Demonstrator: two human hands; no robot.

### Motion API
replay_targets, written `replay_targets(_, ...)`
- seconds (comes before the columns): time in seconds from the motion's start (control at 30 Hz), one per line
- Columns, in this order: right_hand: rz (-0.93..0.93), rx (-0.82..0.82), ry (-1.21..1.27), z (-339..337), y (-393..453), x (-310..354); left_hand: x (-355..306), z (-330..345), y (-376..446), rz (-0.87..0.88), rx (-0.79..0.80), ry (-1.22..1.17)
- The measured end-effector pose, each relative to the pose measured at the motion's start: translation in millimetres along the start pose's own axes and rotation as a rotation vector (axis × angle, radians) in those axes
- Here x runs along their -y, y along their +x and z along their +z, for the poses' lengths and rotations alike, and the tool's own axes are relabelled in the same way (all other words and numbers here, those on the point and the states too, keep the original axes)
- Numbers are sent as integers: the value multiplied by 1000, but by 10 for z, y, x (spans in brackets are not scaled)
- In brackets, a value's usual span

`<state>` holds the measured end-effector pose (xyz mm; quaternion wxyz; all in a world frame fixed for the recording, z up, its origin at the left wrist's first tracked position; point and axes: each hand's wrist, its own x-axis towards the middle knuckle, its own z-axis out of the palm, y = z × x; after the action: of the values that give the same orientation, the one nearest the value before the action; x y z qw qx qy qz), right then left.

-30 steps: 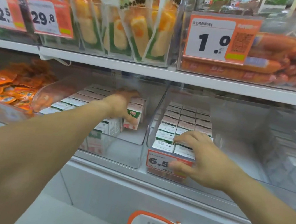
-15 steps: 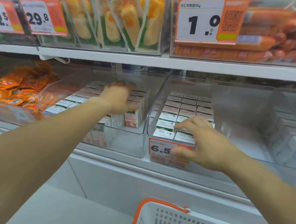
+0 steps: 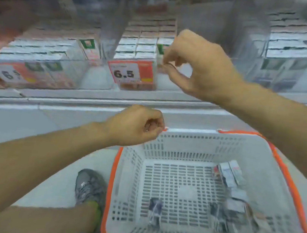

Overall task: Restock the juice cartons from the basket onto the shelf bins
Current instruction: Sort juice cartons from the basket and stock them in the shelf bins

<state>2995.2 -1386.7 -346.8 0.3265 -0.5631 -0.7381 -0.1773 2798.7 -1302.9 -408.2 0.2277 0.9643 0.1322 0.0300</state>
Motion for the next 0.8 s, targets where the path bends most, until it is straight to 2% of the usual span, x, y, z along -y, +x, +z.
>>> replay_targets(0.07,95,163,31,-17,-420,-29,-28,484,48,-27,115,-12)
replay_targets(0.2,487,423,118,152,-1504,-206,31,1517,99,-149,284,-194)
replay_targets(0.27,648,623,181,257,-2084,-207,108,1972,34,-222,394,-267)
replay_targets(0.37,817,926,258,453,-2784,-158,315,2445,-141,-341,647,-204)
replay_targets(0.43,854,1076,291,618,-3072,-87,458,2618,-260,-430,748,-165)
replay_targets(0.53,841,1218,286,901,-3282,-1,559,2798,-368,-557,723,-212)
replay_targets(0.67,774,1381,210,1240,-3333,39,604,2952,-398,-524,768,-175)
replay_targets(0.8,714,1540,165,1408,-3368,57,707,3019,-374,-545,743,-142)
